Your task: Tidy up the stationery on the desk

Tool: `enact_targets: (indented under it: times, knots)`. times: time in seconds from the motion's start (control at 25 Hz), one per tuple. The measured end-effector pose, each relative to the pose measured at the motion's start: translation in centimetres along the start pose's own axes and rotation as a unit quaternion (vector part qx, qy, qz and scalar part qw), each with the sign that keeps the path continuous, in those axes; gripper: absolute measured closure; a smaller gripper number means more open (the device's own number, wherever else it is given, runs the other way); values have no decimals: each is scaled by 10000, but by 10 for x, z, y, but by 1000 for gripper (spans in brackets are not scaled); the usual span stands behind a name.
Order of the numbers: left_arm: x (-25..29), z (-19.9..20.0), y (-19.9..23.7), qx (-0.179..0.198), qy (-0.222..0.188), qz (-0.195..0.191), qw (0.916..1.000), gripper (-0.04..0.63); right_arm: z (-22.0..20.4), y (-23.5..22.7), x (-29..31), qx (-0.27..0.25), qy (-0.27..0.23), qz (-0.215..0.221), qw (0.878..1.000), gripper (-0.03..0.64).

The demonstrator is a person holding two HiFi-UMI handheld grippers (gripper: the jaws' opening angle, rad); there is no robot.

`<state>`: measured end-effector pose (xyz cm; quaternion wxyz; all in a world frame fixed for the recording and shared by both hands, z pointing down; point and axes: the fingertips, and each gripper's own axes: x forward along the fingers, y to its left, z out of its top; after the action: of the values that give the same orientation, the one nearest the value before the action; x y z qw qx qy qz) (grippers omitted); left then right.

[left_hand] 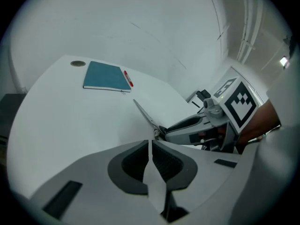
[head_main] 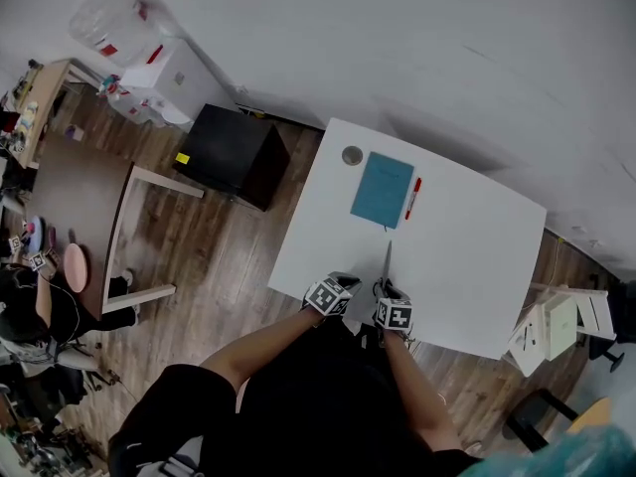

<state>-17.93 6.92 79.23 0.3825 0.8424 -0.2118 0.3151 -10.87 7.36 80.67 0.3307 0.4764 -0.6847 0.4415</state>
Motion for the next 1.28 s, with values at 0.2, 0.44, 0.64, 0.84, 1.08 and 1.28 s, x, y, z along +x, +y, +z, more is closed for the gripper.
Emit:
enact_targets:
  times: [0.2, 0.44, 0.64, 0.84, 1.08, 1.28]
  knots:
    - [-14, -8, 6, 303, 74, -212, 9993, 566, 2, -5, 4, 87, -6, -468, 9989, 535]
    - [-15, -10, 8, 117, 15, -320, 9994, 566, -1, -7, 7, 123, -17, -847, 9963, 528]
    - [-15, 3, 0, 150, -114, -421, 9989, 566, 0, -9, 5, 369, -119, -794, 9961, 529]
    - [-14, 10, 3, 79, -165, -276, 9995, 566, 11, 0, -6, 651, -489, -676, 9944, 529]
    - [-8, 31, 3, -159, -425, -117, 9989, 566, 35, -21, -17, 885, -841, -656, 9904, 529]
    - [0, 69, 9, -74, -685, 122, 9975, 566, 75, -52, -19, 1153, -1045, -759, 9849, 529]
